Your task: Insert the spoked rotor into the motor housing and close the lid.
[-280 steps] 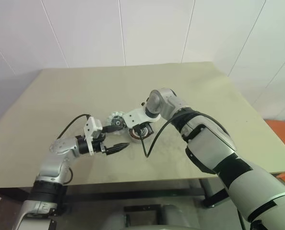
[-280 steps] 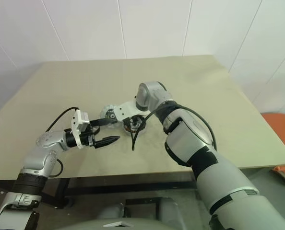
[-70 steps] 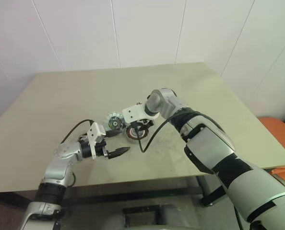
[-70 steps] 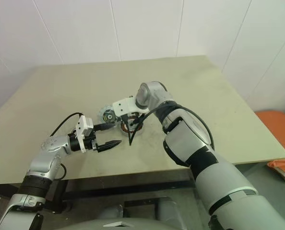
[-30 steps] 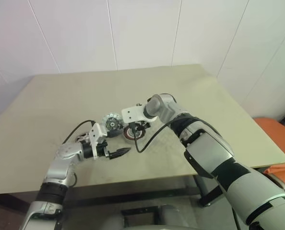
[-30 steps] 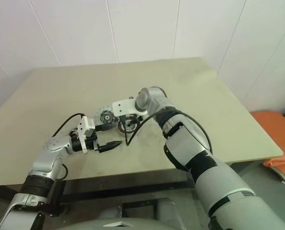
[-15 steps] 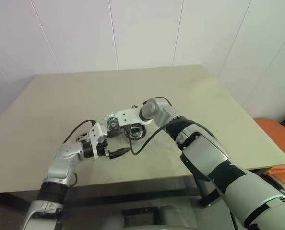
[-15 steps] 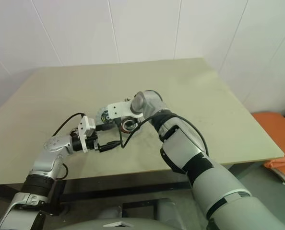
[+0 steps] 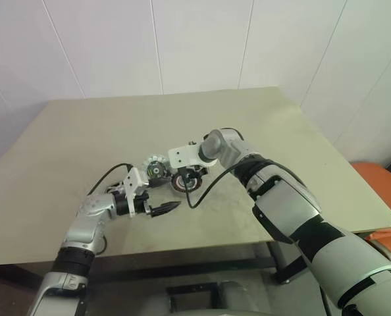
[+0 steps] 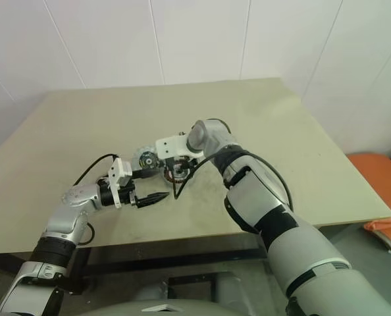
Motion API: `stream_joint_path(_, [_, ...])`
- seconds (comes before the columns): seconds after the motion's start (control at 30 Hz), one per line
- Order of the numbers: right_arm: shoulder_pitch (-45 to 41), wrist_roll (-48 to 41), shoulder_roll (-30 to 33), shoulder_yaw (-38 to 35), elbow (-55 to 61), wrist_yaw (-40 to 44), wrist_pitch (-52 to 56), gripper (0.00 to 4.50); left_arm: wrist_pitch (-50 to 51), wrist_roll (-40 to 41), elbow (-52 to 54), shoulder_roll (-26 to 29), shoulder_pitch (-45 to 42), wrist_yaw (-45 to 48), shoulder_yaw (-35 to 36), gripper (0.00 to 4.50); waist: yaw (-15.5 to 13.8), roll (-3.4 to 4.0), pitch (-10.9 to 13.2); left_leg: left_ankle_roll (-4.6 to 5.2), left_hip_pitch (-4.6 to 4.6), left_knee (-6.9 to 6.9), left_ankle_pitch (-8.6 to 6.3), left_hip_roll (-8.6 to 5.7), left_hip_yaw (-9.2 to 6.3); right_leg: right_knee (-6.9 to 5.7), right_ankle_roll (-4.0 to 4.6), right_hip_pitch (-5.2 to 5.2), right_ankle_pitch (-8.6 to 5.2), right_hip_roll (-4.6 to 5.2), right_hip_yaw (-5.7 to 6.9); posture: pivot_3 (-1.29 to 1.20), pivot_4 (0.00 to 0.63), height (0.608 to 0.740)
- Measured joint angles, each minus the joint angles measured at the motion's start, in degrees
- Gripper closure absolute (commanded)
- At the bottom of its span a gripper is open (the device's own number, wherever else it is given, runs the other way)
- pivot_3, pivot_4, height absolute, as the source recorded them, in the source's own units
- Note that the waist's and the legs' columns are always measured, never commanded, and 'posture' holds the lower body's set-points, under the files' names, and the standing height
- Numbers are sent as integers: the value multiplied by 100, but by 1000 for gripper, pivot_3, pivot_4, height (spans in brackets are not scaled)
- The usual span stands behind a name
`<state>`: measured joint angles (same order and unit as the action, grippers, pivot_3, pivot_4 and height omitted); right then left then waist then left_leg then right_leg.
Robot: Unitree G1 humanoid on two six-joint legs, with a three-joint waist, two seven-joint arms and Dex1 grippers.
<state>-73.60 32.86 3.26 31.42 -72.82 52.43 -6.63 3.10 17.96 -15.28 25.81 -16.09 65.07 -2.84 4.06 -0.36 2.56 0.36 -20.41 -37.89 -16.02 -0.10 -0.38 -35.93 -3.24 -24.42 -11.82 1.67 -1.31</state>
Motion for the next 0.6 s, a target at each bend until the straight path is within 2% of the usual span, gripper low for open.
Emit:
stream_joint_path(0.47, [-367,-210,89,-261,-57,-8,114,637,-10,-2,-27,1,-3,13,-38,0,4,5,23,0,-6,3,0,1,0,1,0,-6,0,-1,-1,0,0,740])
stream_joint_path(0.6, [-454,-228,122,-262,-49,276,74,637,-5,11,-27,45,-3,51,-31,0,5,5,25,0,-6,3,0,0,1,3,0,-6,0,-1,0,0,0,740])
